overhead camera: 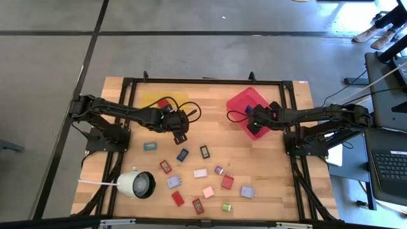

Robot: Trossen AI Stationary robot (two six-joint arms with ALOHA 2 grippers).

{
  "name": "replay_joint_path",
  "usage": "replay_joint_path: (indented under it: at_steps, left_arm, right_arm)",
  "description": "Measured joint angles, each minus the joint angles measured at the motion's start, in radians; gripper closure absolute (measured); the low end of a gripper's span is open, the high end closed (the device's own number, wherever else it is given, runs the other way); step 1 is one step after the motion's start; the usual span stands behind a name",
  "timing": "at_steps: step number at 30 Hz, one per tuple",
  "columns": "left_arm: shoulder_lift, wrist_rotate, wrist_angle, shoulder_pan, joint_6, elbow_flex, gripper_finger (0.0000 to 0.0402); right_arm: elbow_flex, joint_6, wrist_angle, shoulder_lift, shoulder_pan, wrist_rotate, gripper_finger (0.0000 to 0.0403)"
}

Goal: Pick & Place Office items
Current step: Put the right light blue digital clock into the pink bin, then put the purple charger adapter into the yellow bin

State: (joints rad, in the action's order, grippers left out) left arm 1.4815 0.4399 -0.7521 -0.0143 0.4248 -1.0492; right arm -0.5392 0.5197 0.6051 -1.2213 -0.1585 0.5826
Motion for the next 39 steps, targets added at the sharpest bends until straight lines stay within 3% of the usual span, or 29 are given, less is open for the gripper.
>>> replay_joint_path:
  at_steps: [18, 27, 39]
  left_arm:
    - [0.000, 0.000, 0.000, 0.000, 0.000, 0.000, 0.0194]
    - [0.000, 0.000, 0.000, 0.000, 0.000, 0.000, 0.0194]
    - [0.000, 0.000, 0.000, 0.000, 0.000, 0.000, 0.0194]
  right_arm:
    - [0.000, 0.023, -0.040, 0.000, 0.001, 0.001, 0.0234]
    - [0.000, 0.023, -0.041, 0.000, 0.001, 0.004, 0.0208]
    - [0.000, 0.023, -0.048, 0.000, 0.001, 0.004, 0.0205]
